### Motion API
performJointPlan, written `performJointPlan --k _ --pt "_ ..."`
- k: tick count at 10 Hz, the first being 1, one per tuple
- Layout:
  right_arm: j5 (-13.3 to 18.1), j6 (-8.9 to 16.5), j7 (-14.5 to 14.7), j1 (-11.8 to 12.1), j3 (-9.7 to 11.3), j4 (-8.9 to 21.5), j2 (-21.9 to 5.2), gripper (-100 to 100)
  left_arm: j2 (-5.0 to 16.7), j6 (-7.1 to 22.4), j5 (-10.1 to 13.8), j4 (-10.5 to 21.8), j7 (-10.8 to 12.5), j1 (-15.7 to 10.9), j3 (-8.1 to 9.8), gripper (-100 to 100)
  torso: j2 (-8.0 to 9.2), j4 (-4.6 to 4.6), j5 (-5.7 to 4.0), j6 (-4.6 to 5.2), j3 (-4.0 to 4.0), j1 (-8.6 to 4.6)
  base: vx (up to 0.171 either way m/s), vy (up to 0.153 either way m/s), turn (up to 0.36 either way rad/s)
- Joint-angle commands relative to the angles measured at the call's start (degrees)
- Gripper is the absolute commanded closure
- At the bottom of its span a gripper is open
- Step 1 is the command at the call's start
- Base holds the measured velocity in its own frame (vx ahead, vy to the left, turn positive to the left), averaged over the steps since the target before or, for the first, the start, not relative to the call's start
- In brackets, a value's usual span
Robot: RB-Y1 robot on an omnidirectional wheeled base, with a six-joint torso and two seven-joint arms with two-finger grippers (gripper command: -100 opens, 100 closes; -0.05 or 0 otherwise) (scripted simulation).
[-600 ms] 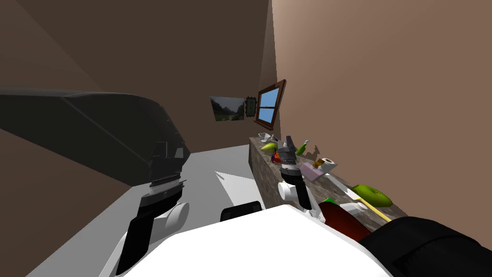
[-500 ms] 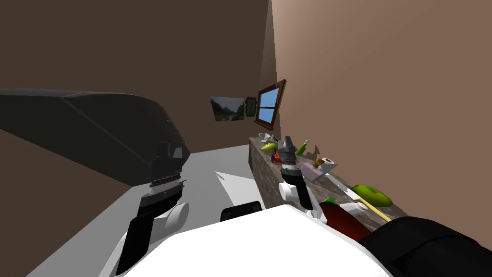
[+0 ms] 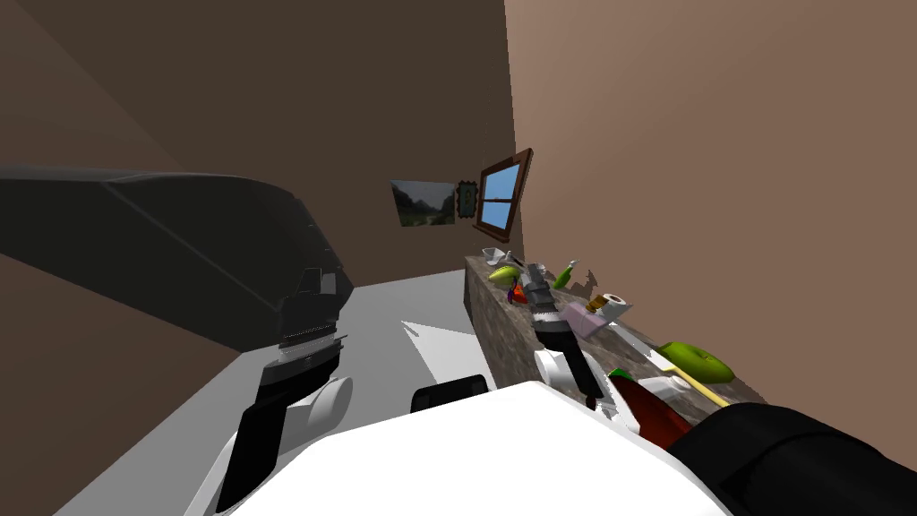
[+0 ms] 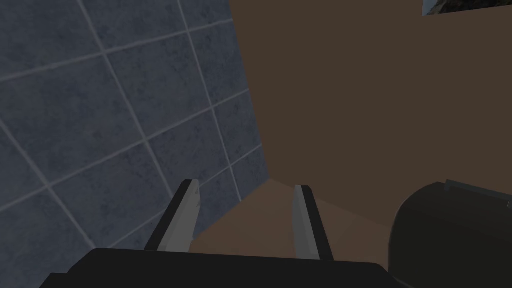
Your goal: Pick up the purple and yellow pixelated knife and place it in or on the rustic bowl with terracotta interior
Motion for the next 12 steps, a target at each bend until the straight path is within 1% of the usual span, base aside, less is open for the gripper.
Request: performJointPlan --k 1,4,5,7,8,9,11,12 --pt "-0.3 1.6 0.2 1.0 -0.8 -0.2 -0.9 -100 0.0 0.0 0.0 0.0 0.0 0.0 0.0 0 0.0 0.0 0.0 0.0 0.0 0.0 0.03 0.044 -0.018" --pt "-1.3 7.4 1.6 5.5 -4.0 1.0 -4.2 -100 0.0 0.0 0.0 0.0 0.0 0.0 0.0 0 -0.02 0.0 -0.01 0.0 -0.01 -0.04 0.04 0.05 -0.034" --pt "-1.3 7.6 1.6 5.7 -4.0 1.0 -4.2 -100 0.0 0.0 0.0 0.0 0.0 0.0 0.0 0 -0.05 -0.01 0.0 0.0 -0.03 0.02 0.041 0.05 -0.014" --pt "-2.0 11.8 2.6 8.9 -6.3 1.8 -6.3 -100 0.0 0.0 0.0 0.0 0.0 0.0 0.0 0 -0.04 -0.01 0.0 -0.01 -0.02 -0.02 0.051 0.052 -0.028" --pt "-2.3 13.1 3.1 10.5 -7.3 2.2 -7.3 -100 0.0 0.0 0.0 0.0 0.0 0.0 0.0 0 -0.08 -0.02 0.0 0.0 -0.04 0.01 0.071 0.078 -0.045" --pt "-2.3 13.8 3.1 10.5 -7.3 2.2 -7.3 -100 0.0 0.0 0.0 0.0 0.0 0.0 0.0 0 -0.12 -0.02 0.02 -0.01 -0.07 0.08 0.042 0.057 -0.015" --pt "-2.9 17.6 4.0 13.6 -9.3 3.1 -9.4 -100 0.0 0.0 0.0 0.0 0.0 0.0 0.0 0 -0.05 -0.01 0.0 -0.01 -0.03 -0.06 0.05 0.042 -0.024" --pt "-3.2 19.1 4.5 15.0 -10.2 3.6 -10.4 -100 0.0 0.0 0.0 0.0 0.0 0.0 0.0 0 -0.1 -0.02 -0.01 -0.01 -0.05 -0.04 0.075 0.06 -0.039"
